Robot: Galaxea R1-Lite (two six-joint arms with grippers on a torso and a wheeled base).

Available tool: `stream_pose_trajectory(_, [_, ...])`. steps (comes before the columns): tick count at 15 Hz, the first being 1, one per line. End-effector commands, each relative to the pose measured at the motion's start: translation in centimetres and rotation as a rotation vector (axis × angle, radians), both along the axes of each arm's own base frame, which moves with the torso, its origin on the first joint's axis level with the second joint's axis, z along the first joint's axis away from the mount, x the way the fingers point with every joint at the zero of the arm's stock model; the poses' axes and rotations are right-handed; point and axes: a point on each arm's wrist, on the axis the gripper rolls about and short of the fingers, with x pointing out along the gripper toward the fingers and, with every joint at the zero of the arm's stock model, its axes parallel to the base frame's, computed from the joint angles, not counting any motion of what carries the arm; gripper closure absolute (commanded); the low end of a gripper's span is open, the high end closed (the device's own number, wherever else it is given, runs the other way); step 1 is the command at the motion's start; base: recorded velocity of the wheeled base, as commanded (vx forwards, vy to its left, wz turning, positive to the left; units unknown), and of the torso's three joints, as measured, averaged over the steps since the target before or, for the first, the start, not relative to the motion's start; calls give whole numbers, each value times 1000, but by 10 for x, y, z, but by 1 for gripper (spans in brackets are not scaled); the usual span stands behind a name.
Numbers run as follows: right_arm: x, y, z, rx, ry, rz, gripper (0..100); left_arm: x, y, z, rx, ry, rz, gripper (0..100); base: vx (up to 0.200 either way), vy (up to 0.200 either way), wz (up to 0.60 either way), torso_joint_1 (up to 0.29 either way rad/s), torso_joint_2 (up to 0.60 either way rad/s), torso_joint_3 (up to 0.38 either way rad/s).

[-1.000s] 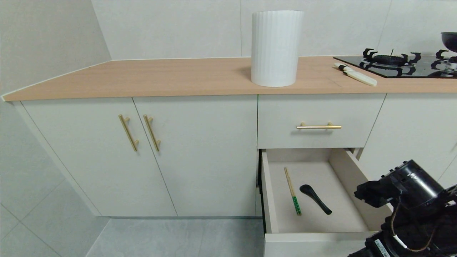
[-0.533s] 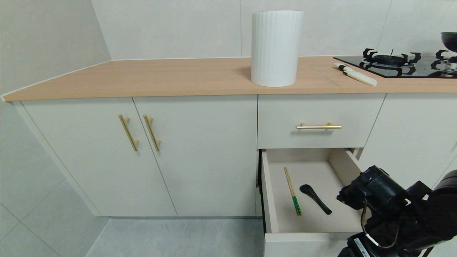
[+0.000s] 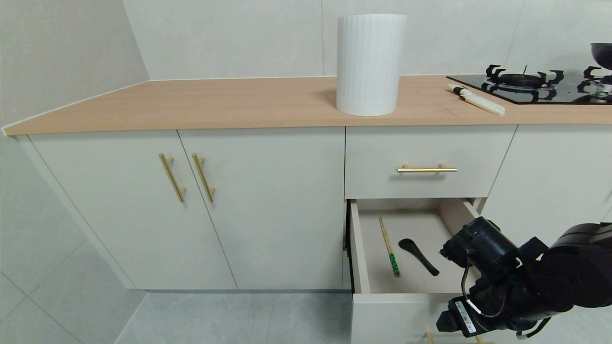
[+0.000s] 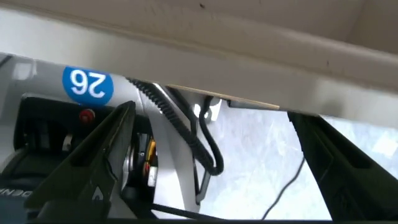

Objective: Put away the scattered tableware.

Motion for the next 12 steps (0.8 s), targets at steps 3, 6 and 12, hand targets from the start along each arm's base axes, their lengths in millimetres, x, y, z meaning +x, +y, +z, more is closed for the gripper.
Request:
stream_pose_trajectory(3, [12,6,-10,20,-63,-68,0,0,0,0,0,0,0,0,0,0,0,0,0,0])
stream_pose_trajectory(6, [16,7,-9,21,-88,-80,0,0,0,0,0,0,0,0,0,0,0,0,0,0])
stream_pose_trajectory(12, [74,17,-8,29,-155,-93,0,0,0,0,0,0,0,0,0,0,0,0,0,0])
